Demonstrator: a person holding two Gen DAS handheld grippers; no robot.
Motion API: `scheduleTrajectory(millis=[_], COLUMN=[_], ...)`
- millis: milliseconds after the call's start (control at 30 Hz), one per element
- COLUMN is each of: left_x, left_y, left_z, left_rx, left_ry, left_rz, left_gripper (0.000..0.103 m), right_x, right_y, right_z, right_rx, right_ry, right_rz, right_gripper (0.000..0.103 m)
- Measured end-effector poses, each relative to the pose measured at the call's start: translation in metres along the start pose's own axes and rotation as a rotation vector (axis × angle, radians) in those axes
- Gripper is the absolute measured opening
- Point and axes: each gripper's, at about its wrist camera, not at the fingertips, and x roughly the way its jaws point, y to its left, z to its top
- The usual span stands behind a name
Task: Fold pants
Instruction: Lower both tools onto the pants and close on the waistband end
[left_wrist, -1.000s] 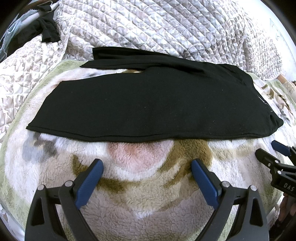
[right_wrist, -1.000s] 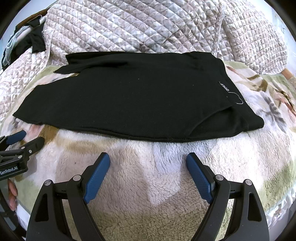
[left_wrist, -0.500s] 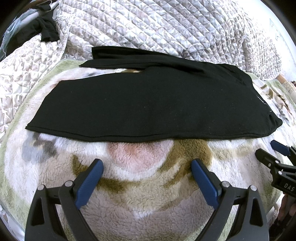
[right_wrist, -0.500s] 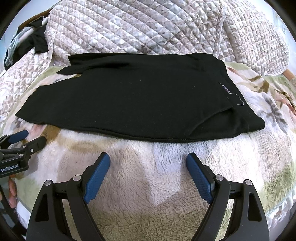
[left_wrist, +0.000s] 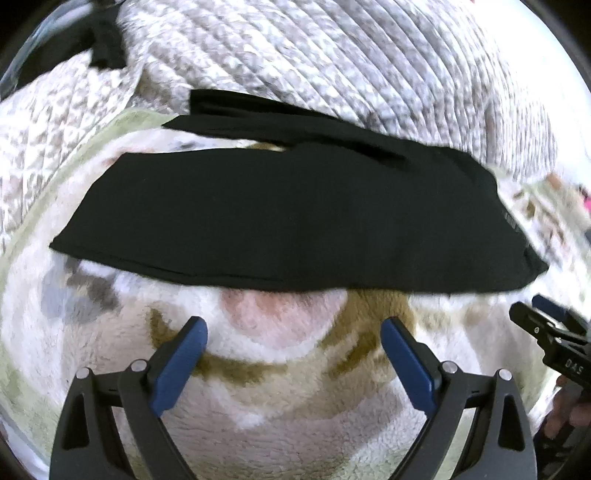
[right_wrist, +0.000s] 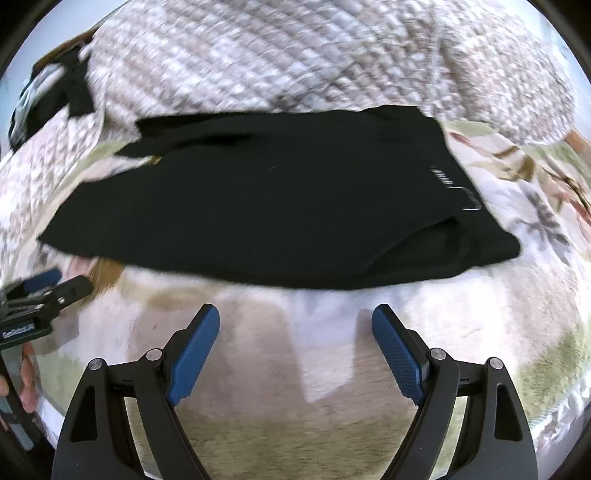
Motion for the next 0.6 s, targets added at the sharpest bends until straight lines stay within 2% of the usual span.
scheduleTrajectory(millis=[100, 200, 300, 600], left_x=[-0.005, -0.004, -0.001, 0.010], left_y=[0.018, 0.045, 0.068, 0.096], left_z=[0.005, 0.008, 0.010, 0.030], left_rx=[-0.081, -0.194, -0.300, -0.417], left_ry=[-0.032, -0.041, -0.046, -0.114], left_rz=[0.009, -0.001, -0.067, -0.073], left_gripper=[0.096, 0.096, 0.091, 0.085], right_x=[-0.004, 0.003, 0.006, 0.024], right_y=[-0.023, -0.049, -0.064, -0.112], right_z=[0.006, 0.008, 0.011, 0.028], right_rx=[0.094, 0.209, 0.300, 0.549], right_ry=[-0.016, 0.008, -0.008, -0.081], right_rz=[0.003, 0.039, 0.100, 0.220], right_gripper=[0.085, 0.085, 0.085, 0.085])
